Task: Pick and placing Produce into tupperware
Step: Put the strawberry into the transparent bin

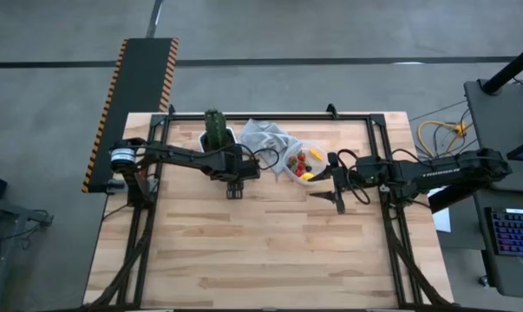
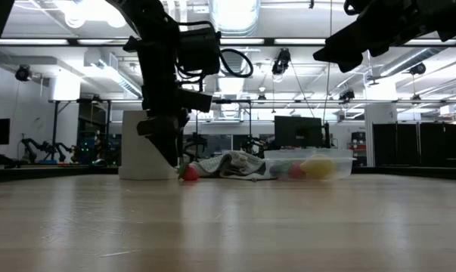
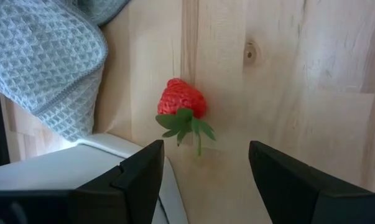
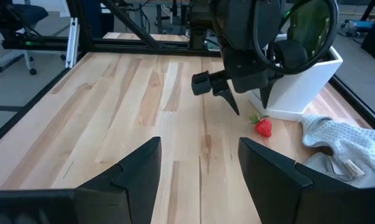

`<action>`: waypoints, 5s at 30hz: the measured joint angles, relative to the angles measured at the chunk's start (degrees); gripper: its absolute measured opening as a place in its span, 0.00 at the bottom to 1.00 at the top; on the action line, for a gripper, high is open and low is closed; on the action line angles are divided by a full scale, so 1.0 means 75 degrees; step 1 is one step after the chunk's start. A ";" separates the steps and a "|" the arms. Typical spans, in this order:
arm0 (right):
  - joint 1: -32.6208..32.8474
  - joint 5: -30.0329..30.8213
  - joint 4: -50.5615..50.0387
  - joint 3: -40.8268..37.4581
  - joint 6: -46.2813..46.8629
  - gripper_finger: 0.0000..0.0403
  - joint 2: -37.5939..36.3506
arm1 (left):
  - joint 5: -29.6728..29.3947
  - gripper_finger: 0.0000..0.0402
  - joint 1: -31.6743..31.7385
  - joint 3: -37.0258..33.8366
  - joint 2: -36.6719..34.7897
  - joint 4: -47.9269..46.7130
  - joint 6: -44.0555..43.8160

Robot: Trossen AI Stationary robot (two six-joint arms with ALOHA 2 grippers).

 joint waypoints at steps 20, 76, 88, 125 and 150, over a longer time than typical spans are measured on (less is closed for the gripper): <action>0.0000 0.0000 0.0000 0.0001 0.0006 0.52 0.0000 | 0.0486 0.55 -0.0289 -0.0041 0.0008 0.0156 -0.0189; 0.0003 -0.0003 -0.0236 0.0002 0.0204 0.52 0.0000 | -0.2397 0.55 -0.0889 0.0015 0.1090 0.0000 -0.0909; 0.0000 -0.0003 -0.0233 -0.0001 0.0204 0.52 0.0000 | -0.2393 0.55 -0.0804 0.0015 0.1099 0.0230 -0.0849; 0.0001 -0.0006 -0.0233 0.0002 0.0204 0.52 0.0000 | -0.2205 0.00 -0.0761 0.0017 0.1113 0.0275 -0.0361; 0.0002 -0.0006 -0.0318 0.0002 0.0204 0.52 0.0003 | -0.2389 0.00 -0.0761 0.0207 0.1113 0.0215 -0.0310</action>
